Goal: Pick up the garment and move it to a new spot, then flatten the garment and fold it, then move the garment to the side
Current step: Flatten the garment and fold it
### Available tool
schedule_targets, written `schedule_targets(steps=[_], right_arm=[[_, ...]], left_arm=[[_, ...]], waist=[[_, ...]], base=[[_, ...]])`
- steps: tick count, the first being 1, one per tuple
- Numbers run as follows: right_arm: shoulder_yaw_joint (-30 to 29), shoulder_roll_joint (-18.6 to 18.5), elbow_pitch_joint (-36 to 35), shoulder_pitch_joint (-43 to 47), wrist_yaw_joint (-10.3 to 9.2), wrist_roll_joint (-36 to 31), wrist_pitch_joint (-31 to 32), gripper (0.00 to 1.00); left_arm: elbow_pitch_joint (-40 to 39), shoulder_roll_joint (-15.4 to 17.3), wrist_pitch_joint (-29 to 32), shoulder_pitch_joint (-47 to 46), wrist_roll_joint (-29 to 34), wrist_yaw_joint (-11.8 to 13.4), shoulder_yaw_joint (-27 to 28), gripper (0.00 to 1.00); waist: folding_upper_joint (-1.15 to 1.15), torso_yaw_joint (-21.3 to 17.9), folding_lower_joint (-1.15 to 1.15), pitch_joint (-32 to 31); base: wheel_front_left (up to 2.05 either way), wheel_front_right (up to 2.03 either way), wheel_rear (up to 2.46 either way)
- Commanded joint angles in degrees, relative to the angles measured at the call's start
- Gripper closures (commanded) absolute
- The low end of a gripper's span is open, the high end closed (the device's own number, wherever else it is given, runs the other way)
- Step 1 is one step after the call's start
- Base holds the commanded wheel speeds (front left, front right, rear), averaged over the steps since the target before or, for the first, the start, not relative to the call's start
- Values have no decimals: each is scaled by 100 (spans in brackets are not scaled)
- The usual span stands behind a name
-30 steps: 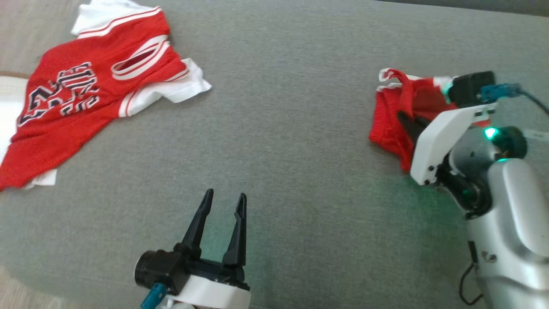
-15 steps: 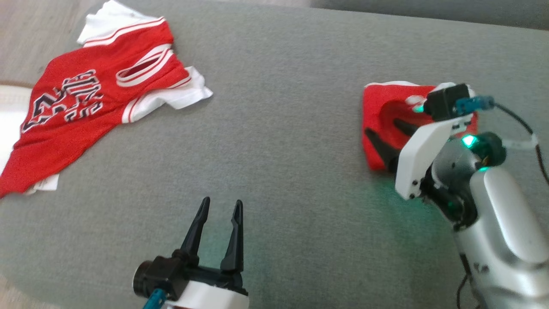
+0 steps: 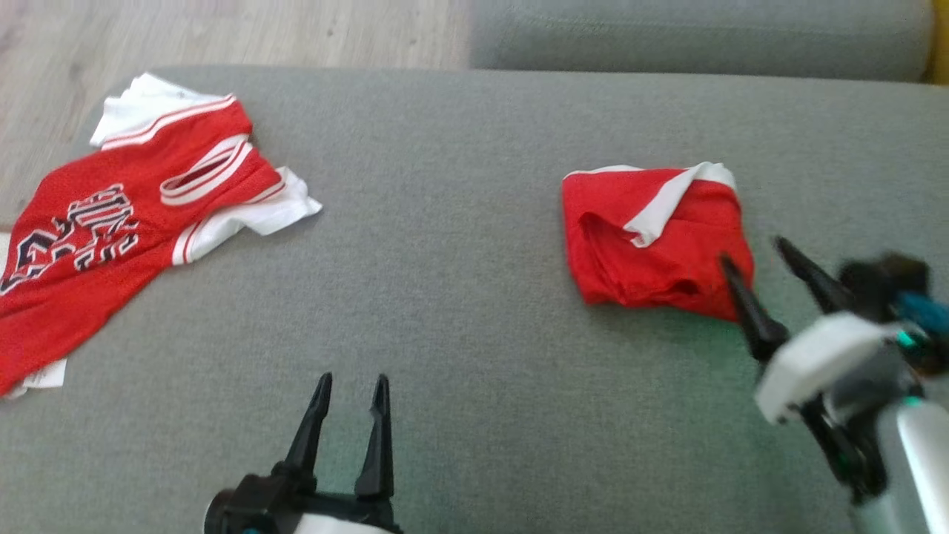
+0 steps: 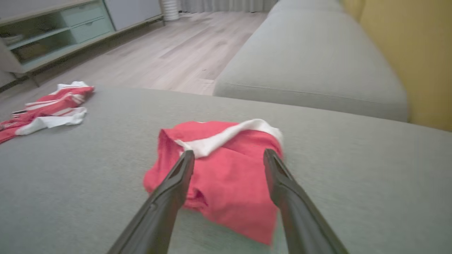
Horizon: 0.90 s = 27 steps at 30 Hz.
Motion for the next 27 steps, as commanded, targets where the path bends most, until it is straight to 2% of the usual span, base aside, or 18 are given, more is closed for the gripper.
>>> schedule_targets(steps=[1, 5, 7, 8, 9, 10, 18, 23, 27], right_arm=[[-117, -13, -188, 91, 39, -235, -304, 0], [-590, 209, 37, 501, 39, -712, -937, 0], [-725, 365, 164, 580, 39, -791, -1087, 35], [-743, 406, 224, 590, 39, -824, -1123, 68], [-763, 448, 281, 573, 39, -828, -1147, 91], [-761, 474, 338, 537, 39, -819, -1150, 100], [-628, 491, 816, -215, 39, -691, -887, 100], [-456, 481, 1566, -1021, 39, -633, -521, 100], [-459, 396, 2030, -1323, 39, -679, -342, 100]], left_arm=[[-201, -20, -46, -16, 53, -21, 230, 0], [-249, -20, -46, 111, 77, -31, 290, 0], [-271, -20, -46, 152, 77, -29, 309, 0], [-276, -20, -46, 166, 79, -31, 310, 0], [-279, -20, -46, 175, 84, -36, 306, 0], [-278, -20, -46, 177, 90, -42, 300, 0], [-272, -20, -46, 54, 111, -93, 251, 0], [-273, -20, -46, -143, 24, -74, 149, 0], [-279, -20, -46, -221, -67, -31, 62, 0]], waist=[[0, -67, 1, -114], [0, -94, 1, -203], [0, -102, 1, -215], [0, -102, 1, -218], [0, -97, 1, -213], [0, -88, 1, -204], [0, 84, 1, 19], [0, 354, 1, 304], [0, 548, 1, 446]], base=[[0, 0, 0], [0, 0, 0], [0, 0, 0], [0, 0, 0], [0, 0, 0], [0, 0, 0], [0, 0, 0], [0, 0, 0], [0, 0, 0]])
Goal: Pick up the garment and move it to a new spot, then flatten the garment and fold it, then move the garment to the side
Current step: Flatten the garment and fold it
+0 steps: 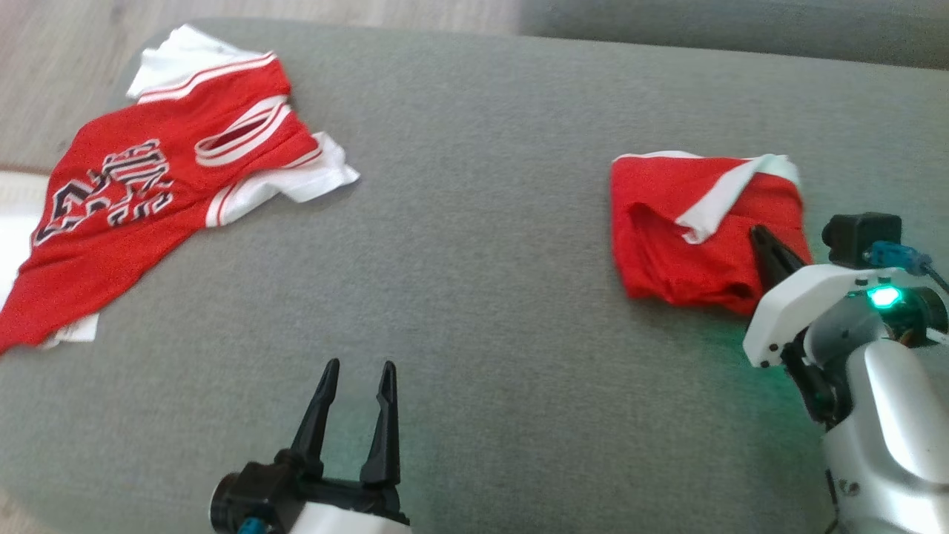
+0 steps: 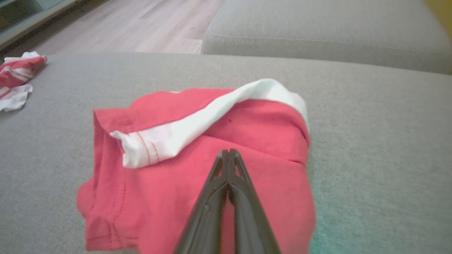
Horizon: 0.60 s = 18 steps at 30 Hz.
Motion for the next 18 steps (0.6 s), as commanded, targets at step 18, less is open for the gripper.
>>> schedule_targets(steps=[18], right_arm=[[367, -203, 715, -1225, 39, -102, 661, 100]], left_arm=[[-151, -20, -46, -374, -152, 71, -68, 0]], waist=[[0, 494, -1, 337]], base=[[0, 0, 0]])
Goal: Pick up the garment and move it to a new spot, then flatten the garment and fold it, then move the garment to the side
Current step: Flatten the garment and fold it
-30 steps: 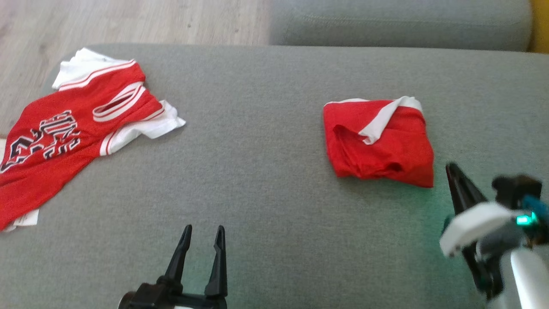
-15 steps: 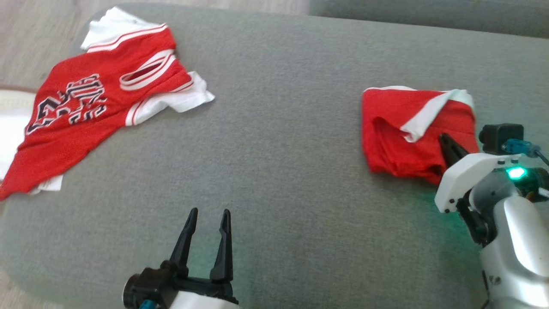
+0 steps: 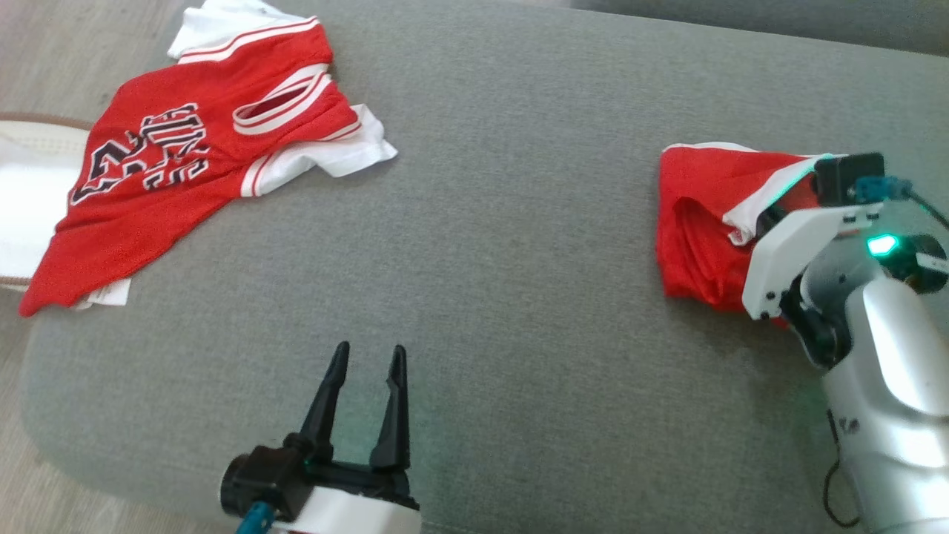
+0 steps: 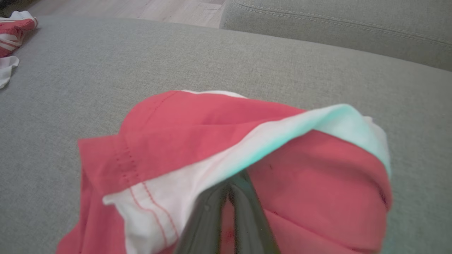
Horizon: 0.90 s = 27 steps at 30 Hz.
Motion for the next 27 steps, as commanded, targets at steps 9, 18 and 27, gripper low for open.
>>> schedule_targets(steps=[9, 18, 27], right_arm=[[-56, 57, 365, -947, 39, -296, 145, 100], [100, 260, 811, -1212, 39, -339, -153, 100], [532, 75, 243, -567, 39, 259, -996, 80]], left_arm=[[-85, -19, -46, -204, -198, 30, -161, 0], [-81, -19, -46, -157, -273, 118, -208, 0], [-61, -19, -46, 35, -50, 119, 221, 0]], waist=[[0, 480, -1, 109], [0, 627, -1, 23], [0, 5, -1, -474]], base=[[0, 0, 0], [0, 0, 0], [0, 0, 0]])
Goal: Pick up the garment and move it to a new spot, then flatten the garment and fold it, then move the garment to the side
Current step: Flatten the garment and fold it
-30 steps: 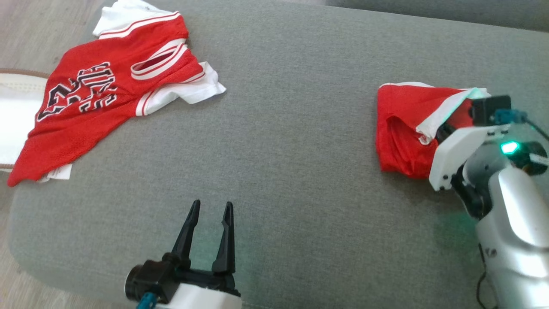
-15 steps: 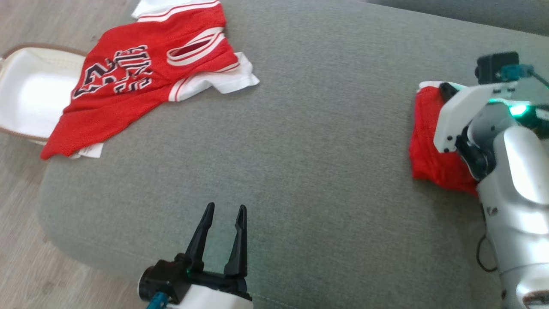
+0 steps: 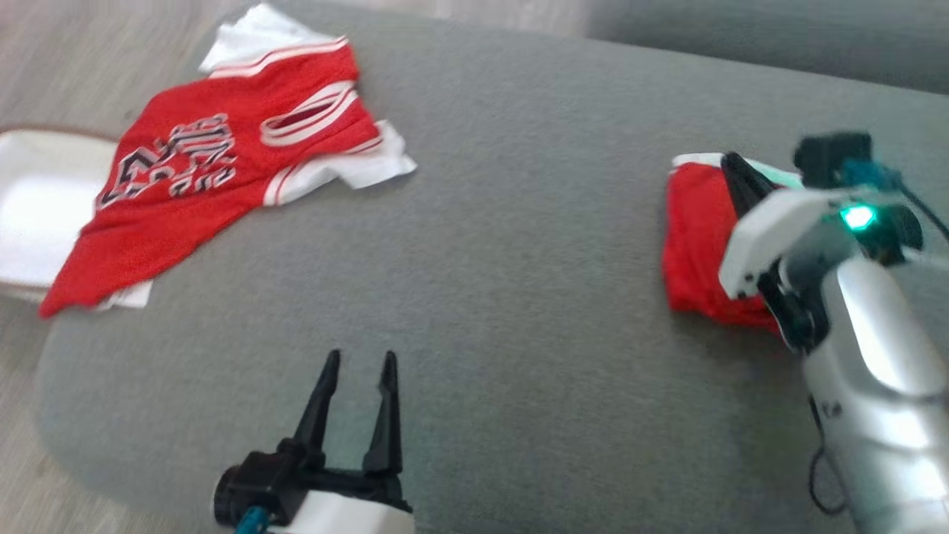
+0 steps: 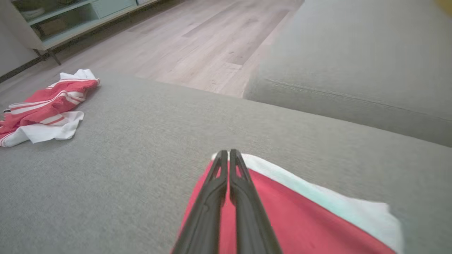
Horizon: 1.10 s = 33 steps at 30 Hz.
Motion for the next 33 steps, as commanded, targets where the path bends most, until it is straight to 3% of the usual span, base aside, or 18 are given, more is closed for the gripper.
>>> schedule_targets(steps=[1, 2, 3, 9, 16, 33], right_arm=[[105, -39, -322, 26, 39, 72, -136, 59], [110, -100, -447, 144, 39, 126, -233, 2], [115, -168, -558, 269, 39, 162, -315, 0], [-129, -526, -1201, 1093, 39, 234, -777, 0], [-546, -635, -1795, 2072, 39, 205, -1269, 0], [-1080, 70, -1965, 3542, 39, -258, -2461, 0]], left_arm=[[-138, -14, -46, 33, 58, -13, 237, 0], [-132, -14, -46, 61, 88, -21, 288, 0], [-125, -14, -46, 92, 114, -24, 346, 0], [-86, -14, -46, 288, 246, -66, 689, 0], [-72, -14, -46, 469, 364, -132, 1026, 0], [8, -14, -46, 752, 570, -297, 1413, 0]], waist=[[0, -250, 0, -221], [0, -321, 0, -274], [0, -399, 0, -338], [0, -738, 0, -645], [0, -965, 0, -862], [0, -1100, 0, -1249]], base=[[0, 0, 0], [0, 0, 0], [0, 0, 0], [0, 0, 0], [0, 0, 0], [0, 0, 0]])
